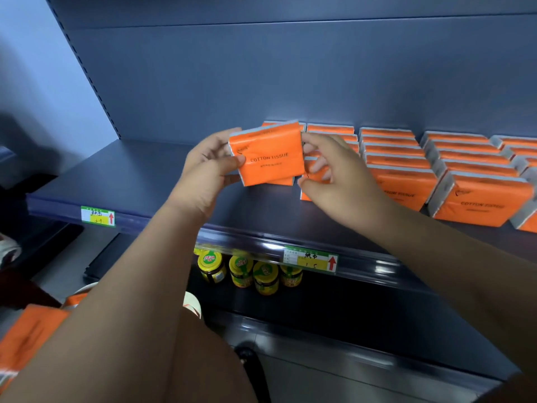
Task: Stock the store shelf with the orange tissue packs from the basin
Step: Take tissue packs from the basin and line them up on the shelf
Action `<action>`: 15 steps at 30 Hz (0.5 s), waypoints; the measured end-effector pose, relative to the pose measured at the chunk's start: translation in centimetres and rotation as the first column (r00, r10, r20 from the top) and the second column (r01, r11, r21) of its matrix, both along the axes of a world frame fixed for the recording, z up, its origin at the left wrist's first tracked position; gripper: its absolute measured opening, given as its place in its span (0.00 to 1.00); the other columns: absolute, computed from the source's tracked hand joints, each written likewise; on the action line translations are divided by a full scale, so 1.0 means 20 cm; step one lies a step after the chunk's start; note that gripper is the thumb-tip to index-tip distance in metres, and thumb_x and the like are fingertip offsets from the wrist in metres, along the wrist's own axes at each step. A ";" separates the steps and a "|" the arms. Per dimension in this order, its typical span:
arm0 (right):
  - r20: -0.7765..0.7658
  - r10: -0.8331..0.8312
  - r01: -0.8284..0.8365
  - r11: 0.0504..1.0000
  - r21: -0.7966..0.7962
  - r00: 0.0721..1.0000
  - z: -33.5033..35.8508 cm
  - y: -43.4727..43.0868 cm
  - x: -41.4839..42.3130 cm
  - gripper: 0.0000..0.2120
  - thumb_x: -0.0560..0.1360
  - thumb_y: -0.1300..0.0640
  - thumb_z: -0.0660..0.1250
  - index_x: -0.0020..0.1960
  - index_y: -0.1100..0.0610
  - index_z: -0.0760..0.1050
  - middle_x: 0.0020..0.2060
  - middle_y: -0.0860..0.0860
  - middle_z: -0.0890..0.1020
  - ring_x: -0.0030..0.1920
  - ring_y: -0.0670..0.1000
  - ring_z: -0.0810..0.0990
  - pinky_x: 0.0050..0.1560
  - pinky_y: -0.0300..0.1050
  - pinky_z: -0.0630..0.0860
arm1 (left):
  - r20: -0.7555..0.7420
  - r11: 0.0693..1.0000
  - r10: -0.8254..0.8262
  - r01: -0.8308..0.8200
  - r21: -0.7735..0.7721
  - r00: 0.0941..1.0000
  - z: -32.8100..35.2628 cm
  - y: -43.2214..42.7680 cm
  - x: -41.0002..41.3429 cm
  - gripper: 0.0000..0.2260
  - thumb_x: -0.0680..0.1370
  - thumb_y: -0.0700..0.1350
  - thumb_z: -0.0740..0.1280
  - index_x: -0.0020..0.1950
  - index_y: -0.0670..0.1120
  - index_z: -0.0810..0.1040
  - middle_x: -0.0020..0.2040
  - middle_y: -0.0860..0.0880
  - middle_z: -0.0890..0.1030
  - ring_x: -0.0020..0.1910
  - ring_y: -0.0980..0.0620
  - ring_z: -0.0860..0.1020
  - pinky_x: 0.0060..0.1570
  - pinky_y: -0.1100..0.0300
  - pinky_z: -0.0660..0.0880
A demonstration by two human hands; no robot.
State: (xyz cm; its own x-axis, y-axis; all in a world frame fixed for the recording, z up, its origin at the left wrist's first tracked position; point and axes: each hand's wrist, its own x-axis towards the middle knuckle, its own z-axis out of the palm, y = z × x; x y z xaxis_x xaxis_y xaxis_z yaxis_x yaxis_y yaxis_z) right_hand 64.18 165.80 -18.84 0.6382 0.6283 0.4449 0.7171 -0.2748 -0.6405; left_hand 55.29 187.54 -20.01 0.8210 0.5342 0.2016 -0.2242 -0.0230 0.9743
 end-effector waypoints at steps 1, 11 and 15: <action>-0.063 0.017 -0.017 1.000 0.012 0.998 -0.01 0.01 -0.03 0.26 0.73 0.63 0.71 0.65 0.42 0.74 0.60 0.47 0.76 0.52 0.43 0.76 0.52 0.36 0.73 | -0.020 1.000 0.011 -0.011 0.009 1.000 -0.01 0.01 0.00 0.19 0.79 0.30 0.65 0.63 0.48 0.80 0.53 0.50 0.85 0.52 0.50 0.83 0.48 0.54 0.82; -0.510 0.101 -0.117 0.993 -0.001 0.854 -0.11 0.12 -0.07 0.26 0.77 0.66 0.70 0.59 0.38 0.64 0.48 0.32 0.74 0.41 0.23 0.75 0.39 0.19 0.68 | -0.171 0.951 0.285 -0.256 0.172 0.943 -0.12 0.01 0.07 0.17 0.79 0.32 0.69 0.64 0.47 0.82 0.45 0.49 0.81 0.45 0.48 0.82 0.55 0.45 0.82; -0.586 0.045 -0.071 0.997 -0.021 0.809 -0.12 0.16 -0.09 0.22 0.76 0.62 0.72 0.63 0.43 0.69 0.52 0.44 0.82 0.52 0.40 0.81 0.49 0.34 0.75 | -0.219 0.951 0.289 -0.253 0.180 0.932 -0.15 0.01 0.11 0.13 0.80 0.36 0.69 0.59 0.52 0.83 0.43 0.43 0.80 0.42 0.47 0.80 0.55 0.39 0.82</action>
State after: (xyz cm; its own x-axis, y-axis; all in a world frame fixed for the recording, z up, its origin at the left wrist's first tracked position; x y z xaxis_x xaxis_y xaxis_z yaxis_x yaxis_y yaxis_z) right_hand 62.46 169.07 -21.32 0.7312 0.6816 -0.0269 0.2258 -0.2791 -0.9333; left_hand 57.53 187.73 -22.92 0.6824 0.7226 0.1100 0.0501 -0.1964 0.9793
